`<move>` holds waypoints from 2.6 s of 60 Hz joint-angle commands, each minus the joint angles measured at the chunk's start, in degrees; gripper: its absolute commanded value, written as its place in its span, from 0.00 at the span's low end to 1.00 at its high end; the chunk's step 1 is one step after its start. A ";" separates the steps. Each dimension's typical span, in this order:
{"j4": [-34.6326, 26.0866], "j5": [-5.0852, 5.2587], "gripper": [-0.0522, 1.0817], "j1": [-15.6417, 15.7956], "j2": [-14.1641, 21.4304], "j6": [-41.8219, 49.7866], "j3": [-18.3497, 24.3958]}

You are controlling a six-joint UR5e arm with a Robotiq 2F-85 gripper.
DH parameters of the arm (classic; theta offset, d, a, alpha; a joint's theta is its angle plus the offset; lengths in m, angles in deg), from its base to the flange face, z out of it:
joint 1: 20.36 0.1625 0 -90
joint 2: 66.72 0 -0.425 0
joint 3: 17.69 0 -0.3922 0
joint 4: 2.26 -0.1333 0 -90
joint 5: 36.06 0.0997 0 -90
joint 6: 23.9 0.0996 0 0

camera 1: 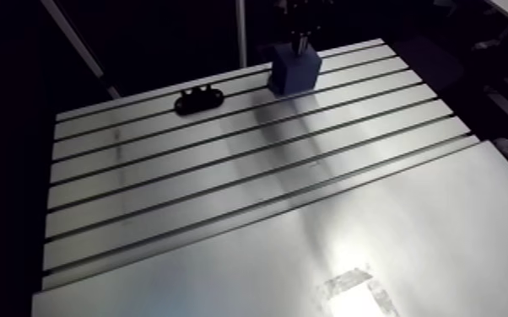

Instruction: Pick up the M10 bolt and insert it into the hex recess until seated.

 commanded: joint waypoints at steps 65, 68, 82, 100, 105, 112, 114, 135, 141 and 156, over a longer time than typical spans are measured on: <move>-0.08 -0.41 0.05 -0.06 5.11 0.49 -1.52; -0.16 -0.49 0.05 -0.06 5.79 0.41 -1.60; -2.49 -0.64 0.05 0.26 9.27 0.82 -2.38; -13.69 -1.02 0.05 0.71 16.87 5.48 -1.88; -16.38 -0.94 0.05 1.39 19.26 6.61 -1.53; -19.88 -1.17 0.05 3.35 21.36 8.35 -0.66; -20.54 -1.20 0.05 4.26 21.64 8.47 -0.42; -26.38 -3.15 0.05 11.24 25.43 12.87 -0.04; -26.37 -2.60 0.05 11.52 26.71 13.63 0.48; -28.53 -2.87 0.05 15.46 29.26 13.69 0.45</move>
